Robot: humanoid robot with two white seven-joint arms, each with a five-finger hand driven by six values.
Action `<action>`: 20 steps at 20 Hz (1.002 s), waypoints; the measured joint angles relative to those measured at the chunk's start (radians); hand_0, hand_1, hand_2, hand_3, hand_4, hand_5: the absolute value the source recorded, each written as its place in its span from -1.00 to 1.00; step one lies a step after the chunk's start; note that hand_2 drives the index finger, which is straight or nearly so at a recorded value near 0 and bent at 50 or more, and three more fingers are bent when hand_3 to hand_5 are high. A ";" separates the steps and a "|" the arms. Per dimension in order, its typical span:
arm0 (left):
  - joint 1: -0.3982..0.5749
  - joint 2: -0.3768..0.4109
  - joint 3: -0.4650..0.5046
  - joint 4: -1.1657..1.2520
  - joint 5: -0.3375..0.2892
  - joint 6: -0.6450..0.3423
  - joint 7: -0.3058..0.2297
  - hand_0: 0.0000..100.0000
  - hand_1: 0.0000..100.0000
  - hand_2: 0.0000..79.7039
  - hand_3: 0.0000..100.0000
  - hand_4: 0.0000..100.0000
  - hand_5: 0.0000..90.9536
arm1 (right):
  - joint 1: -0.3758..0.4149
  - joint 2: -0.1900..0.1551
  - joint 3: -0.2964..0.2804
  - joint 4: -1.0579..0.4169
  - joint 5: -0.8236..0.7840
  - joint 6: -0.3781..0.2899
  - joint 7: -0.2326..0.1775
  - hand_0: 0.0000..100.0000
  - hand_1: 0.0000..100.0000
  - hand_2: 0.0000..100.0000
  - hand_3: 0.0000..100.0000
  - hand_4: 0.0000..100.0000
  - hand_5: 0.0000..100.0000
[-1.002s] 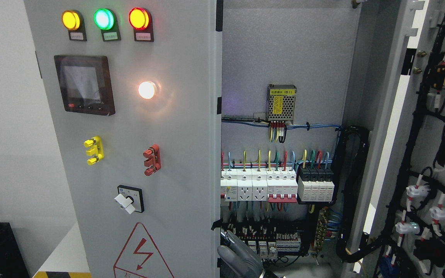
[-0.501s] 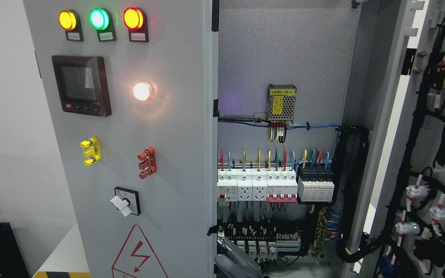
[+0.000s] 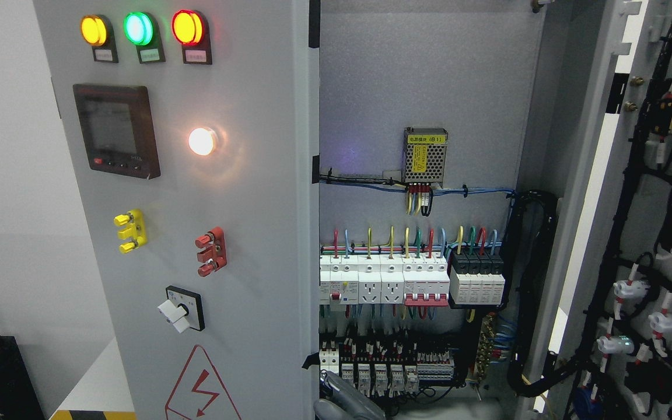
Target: Open door with both hands
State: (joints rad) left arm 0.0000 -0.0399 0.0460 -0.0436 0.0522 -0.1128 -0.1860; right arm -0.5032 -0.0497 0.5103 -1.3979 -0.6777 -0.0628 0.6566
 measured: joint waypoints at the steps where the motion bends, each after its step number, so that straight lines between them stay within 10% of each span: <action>1: 0.000 0.000 0.000 0.000 0.000 0.000 0.000 -0.76 -0.22 -1.00 -1.00 -1.00 -1.00 | 0.001 -0.002 0.003 -0.004 -0.003 0.005 0.000 -0.76 -0.22 -1.00 -1.00 -1.00 -1.00; 20: 0.000 0.000 0.000 0.000 0.000 0.004 0.000 -0.76 -0.22 -1.00 -1.00 -1.00 -1.00 | -0.001 -0.021 0.047 -0.087 -0.089 0.116 0.025 -0.76 -0.22 -1.00 -1.00 -1.00 -1.00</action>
State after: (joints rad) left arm 0.0000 -0.0399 0.0460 -0.0436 0.0522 -0.1083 -0.1860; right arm -0.5045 -0.0704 0.5573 -1.4846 -0.7668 0.0531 0.6813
